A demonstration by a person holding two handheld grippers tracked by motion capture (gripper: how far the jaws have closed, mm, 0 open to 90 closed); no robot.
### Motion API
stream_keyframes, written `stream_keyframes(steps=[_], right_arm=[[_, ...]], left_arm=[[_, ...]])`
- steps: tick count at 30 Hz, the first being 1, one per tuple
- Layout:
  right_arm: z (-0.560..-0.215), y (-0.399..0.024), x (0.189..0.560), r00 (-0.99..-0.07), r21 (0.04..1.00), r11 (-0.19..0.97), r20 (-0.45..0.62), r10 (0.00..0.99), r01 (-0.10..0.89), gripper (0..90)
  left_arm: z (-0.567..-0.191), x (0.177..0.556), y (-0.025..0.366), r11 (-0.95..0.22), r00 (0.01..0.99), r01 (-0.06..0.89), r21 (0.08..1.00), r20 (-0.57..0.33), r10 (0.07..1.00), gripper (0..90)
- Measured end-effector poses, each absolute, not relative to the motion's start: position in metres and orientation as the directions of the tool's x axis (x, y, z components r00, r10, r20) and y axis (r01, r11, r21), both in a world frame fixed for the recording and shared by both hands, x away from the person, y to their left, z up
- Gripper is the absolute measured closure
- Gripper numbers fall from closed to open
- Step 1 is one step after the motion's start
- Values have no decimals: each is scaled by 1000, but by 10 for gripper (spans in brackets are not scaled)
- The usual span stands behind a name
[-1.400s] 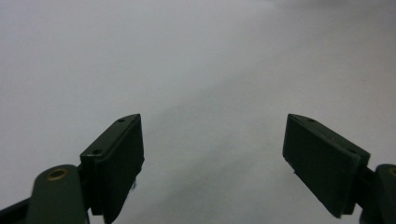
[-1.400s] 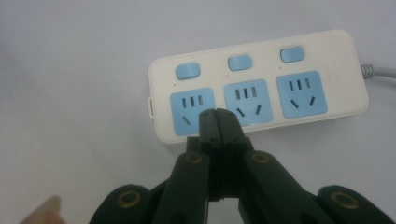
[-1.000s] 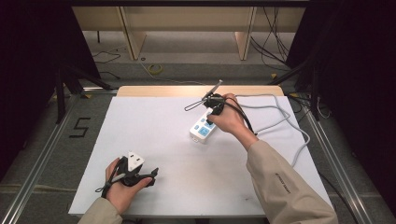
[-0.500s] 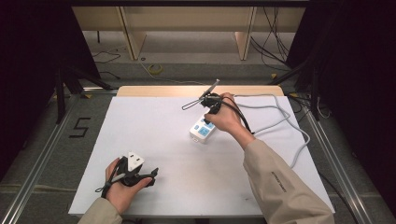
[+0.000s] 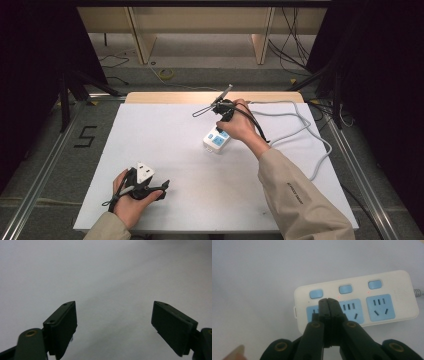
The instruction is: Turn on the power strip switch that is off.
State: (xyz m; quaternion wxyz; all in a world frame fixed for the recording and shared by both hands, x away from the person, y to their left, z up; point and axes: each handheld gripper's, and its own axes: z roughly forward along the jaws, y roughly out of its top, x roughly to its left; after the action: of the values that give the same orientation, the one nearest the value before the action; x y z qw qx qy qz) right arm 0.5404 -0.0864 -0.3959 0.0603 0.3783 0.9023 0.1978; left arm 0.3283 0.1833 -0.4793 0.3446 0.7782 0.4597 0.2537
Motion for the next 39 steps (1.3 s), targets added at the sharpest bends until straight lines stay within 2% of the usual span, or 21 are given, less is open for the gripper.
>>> stream_keyframes(steps=[39], right_arm=[[-404, -67, 551, -714, 387, 651, 31, 699, 654, 900]], left_arm=[[-479, 329, 183, -343, 452, 542, 767, 77, 888, 204]])
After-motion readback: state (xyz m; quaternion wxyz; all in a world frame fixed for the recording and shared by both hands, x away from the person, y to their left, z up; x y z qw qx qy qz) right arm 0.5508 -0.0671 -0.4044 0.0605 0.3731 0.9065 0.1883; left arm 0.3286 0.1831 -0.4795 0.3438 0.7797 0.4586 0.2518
